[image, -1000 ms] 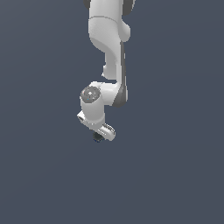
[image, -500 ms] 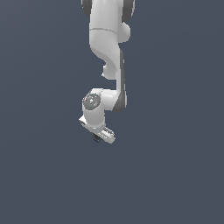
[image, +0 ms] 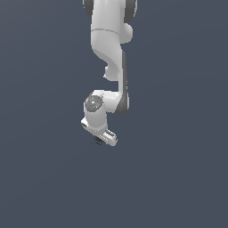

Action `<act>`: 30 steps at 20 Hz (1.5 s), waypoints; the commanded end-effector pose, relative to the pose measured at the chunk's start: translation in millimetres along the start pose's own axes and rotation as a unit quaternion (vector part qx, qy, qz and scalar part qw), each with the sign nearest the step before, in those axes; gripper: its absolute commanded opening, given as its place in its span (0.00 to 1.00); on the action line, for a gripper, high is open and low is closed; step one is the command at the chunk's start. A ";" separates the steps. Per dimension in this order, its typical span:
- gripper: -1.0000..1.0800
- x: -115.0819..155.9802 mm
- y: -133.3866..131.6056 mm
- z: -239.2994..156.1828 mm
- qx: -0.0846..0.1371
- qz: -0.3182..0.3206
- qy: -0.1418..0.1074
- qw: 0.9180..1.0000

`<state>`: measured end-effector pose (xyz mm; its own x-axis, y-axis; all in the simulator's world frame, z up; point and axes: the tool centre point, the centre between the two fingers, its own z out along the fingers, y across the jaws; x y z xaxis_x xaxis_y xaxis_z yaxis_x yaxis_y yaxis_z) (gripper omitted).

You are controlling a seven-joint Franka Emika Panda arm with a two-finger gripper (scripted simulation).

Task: Pick up the object and move it to a goal position.

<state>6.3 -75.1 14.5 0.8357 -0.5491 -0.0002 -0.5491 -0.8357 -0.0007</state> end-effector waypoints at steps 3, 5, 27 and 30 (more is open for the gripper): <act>0.00 -0.6 -0.5 -1.0 0.000 0.000 0.000 1.000; 0.00 -1.6 -1.9 -4.3 0.000 0.000 0.000 1.000; 0.00 -53.2 -76.7 -182.3 -0.001 0.001 0.000 1.000; 0.00 -62.6 -91.1 -216.5 -0.001 0.001 0.000 1.000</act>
<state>4.4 26.6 213.0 0.8352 -0.5500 0.0001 -0.5500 -0.8352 0.0008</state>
